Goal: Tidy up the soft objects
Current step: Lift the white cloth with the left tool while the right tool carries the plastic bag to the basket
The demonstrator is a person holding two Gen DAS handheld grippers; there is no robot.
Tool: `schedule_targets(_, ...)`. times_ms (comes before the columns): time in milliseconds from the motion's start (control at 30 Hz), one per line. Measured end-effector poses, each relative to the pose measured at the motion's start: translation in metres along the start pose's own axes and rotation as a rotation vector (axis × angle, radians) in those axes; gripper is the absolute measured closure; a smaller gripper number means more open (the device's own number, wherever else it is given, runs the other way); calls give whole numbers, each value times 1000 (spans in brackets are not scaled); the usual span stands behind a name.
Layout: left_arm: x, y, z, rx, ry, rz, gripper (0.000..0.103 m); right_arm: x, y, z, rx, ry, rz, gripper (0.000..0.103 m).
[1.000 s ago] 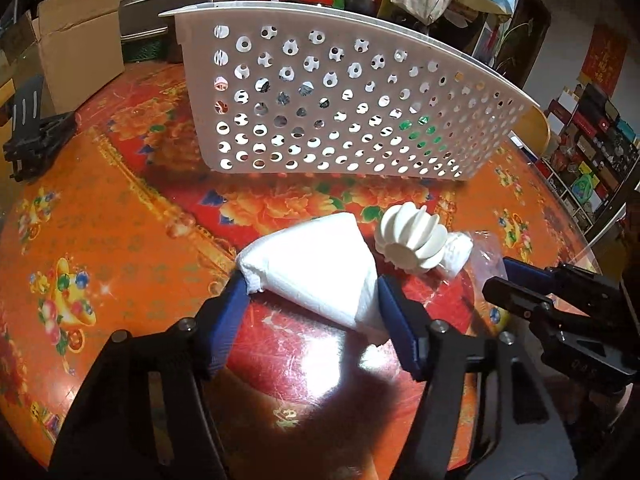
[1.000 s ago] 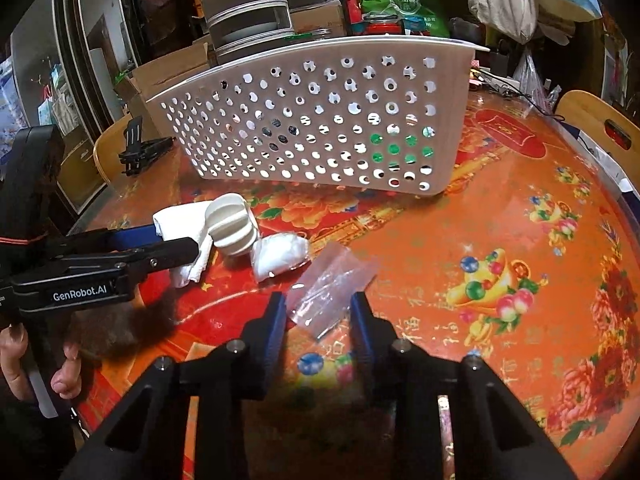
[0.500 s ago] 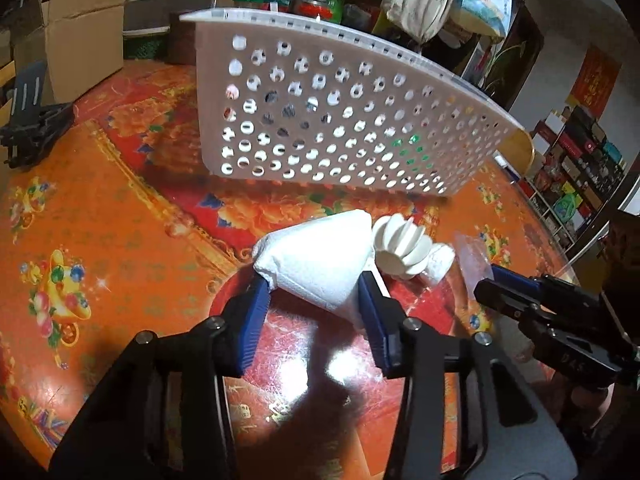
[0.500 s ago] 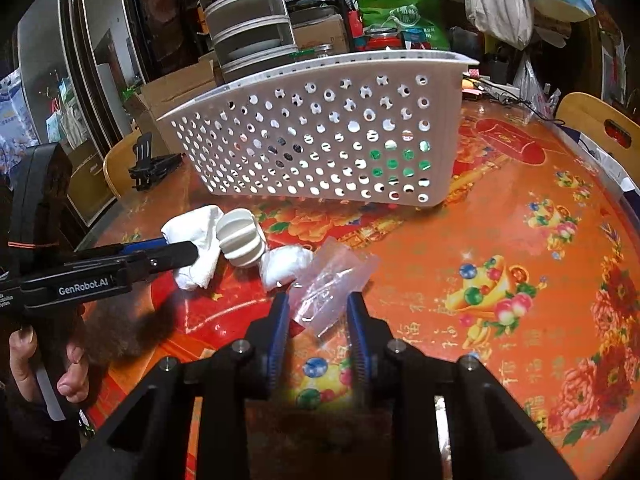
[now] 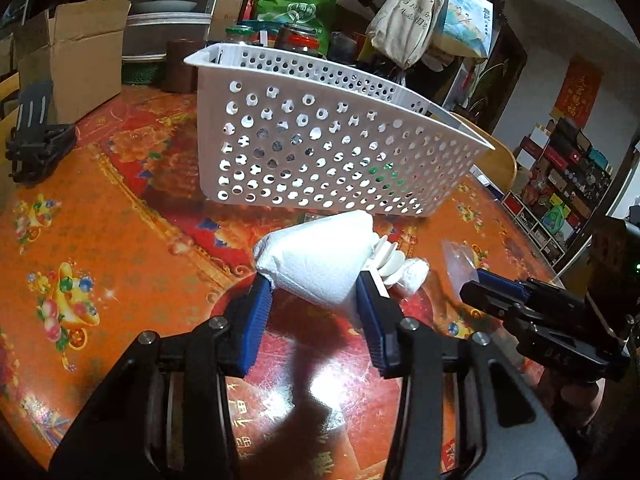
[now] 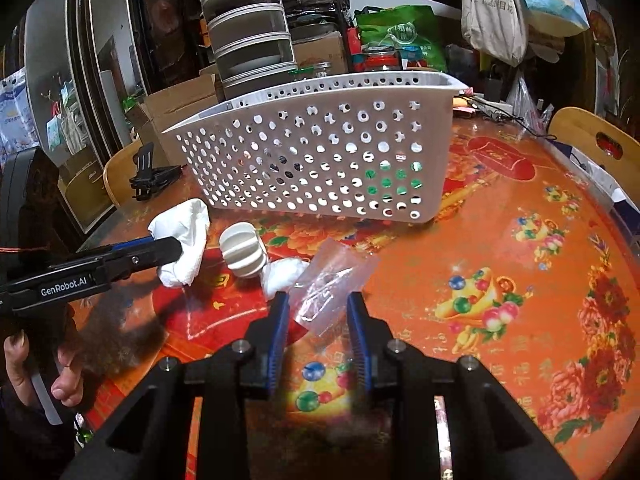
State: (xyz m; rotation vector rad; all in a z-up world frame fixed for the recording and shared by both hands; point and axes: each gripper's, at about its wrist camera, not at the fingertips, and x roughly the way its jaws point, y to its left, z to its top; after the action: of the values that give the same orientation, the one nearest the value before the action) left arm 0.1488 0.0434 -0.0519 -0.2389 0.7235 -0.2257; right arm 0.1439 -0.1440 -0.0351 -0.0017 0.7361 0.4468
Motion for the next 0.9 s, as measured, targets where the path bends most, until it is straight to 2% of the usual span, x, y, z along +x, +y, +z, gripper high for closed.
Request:
schedule_targets(133,-6,-10,-2,43,-18,32,63,-4,3,-1,-4,-5,6,75)
schedule_targets(367,-31,-29,0,72,-55,19,63,-30,8,2,-23,-54,-2,75)
schedule_targets(900,-87,-47,29,88,-127,-2,63,-82,18,30,-73,-152,-35,75)
